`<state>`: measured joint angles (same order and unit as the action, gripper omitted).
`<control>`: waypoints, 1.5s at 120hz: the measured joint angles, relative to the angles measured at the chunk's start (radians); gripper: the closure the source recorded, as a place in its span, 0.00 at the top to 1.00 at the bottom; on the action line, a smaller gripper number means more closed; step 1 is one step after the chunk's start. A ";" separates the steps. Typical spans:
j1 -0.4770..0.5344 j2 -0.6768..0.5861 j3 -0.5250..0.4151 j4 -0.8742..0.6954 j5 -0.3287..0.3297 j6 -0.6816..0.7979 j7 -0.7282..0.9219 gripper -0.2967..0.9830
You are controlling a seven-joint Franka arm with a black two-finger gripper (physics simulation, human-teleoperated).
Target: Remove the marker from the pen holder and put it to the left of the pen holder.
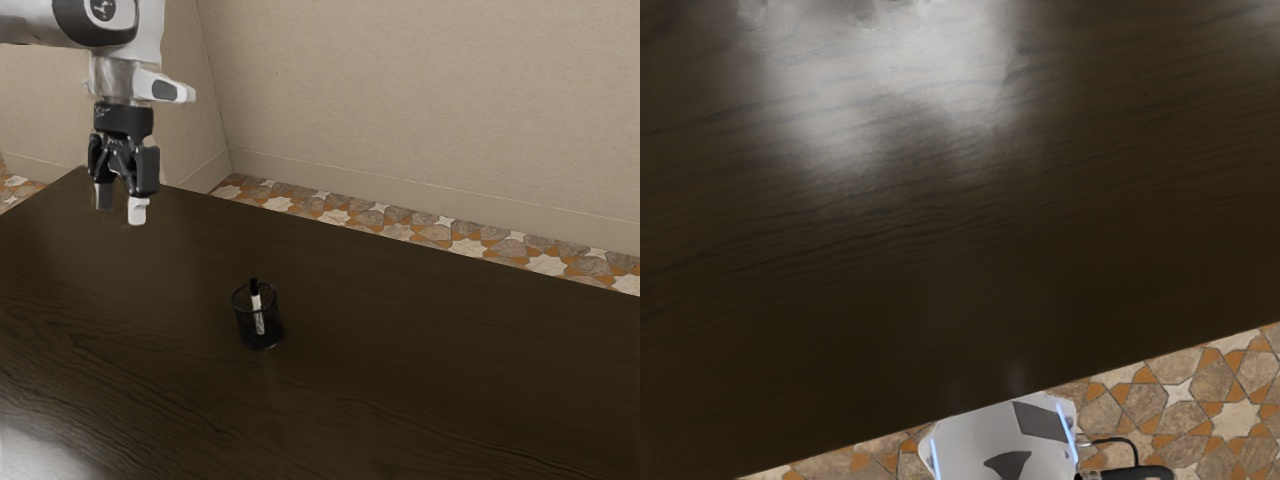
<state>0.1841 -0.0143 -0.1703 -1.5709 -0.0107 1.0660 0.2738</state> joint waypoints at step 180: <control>0.221 0.270 -0.233 -0.356 0.123 1.111 1.669 0.77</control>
<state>0.4055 0.2556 -0.4035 -1.9265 0.1124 2.1766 1.9433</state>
